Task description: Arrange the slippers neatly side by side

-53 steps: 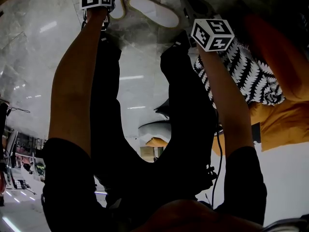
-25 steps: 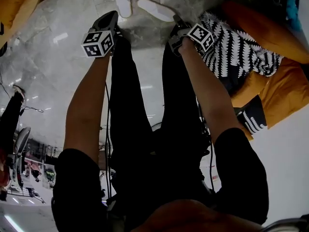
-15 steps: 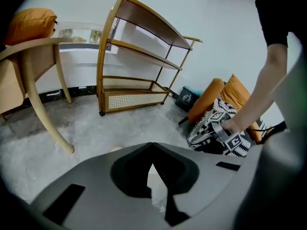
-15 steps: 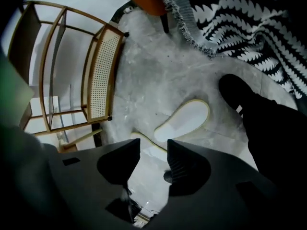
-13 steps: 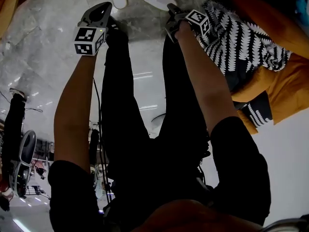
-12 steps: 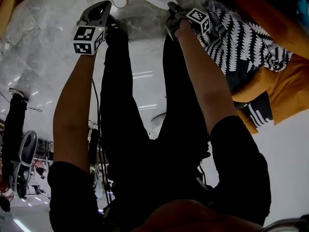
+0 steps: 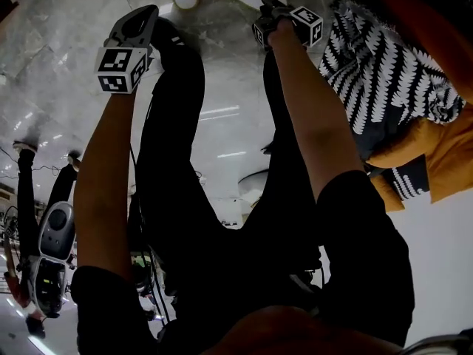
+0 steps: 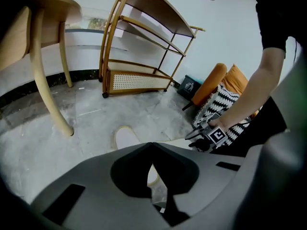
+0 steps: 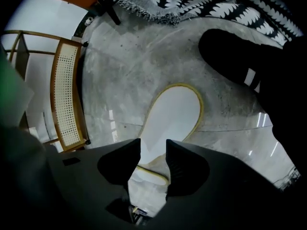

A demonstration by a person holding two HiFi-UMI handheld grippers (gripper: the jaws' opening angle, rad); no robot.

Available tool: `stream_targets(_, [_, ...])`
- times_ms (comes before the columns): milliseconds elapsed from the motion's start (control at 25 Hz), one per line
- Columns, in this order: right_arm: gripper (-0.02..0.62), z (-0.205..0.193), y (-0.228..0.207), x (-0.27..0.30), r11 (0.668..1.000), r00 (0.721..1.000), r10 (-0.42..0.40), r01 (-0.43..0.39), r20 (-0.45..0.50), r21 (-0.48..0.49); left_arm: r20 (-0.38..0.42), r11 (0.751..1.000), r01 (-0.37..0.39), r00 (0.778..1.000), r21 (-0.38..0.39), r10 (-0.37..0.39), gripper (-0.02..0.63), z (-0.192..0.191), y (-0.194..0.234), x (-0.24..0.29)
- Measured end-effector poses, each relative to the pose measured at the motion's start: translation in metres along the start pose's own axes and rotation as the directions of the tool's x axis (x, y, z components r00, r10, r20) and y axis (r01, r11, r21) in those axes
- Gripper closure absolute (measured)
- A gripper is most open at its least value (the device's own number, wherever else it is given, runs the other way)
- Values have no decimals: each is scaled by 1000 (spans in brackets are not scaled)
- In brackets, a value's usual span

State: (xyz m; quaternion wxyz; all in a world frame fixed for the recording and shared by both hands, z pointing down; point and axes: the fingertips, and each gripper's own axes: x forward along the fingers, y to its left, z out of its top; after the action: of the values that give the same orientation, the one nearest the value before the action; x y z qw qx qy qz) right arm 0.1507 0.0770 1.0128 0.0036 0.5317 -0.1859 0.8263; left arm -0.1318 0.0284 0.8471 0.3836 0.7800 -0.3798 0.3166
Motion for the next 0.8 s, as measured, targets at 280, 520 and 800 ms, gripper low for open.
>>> stream_targets(280, [460,12,-12,20,999,998,16,-18,68,29,-13,1000,10,1000,8,-10,591,-12,9,7])
stream_targets(520, [548,17,-8,11,999,997,-7,10,76,-43,-2,1000,17,1000,-7,-17,591,-4,1,11])
stream_targets(800, [554,11,40,-31,929,998,-19,37,52,-368,16,999,25,1000,-34,-25,591,21,-21,-6])
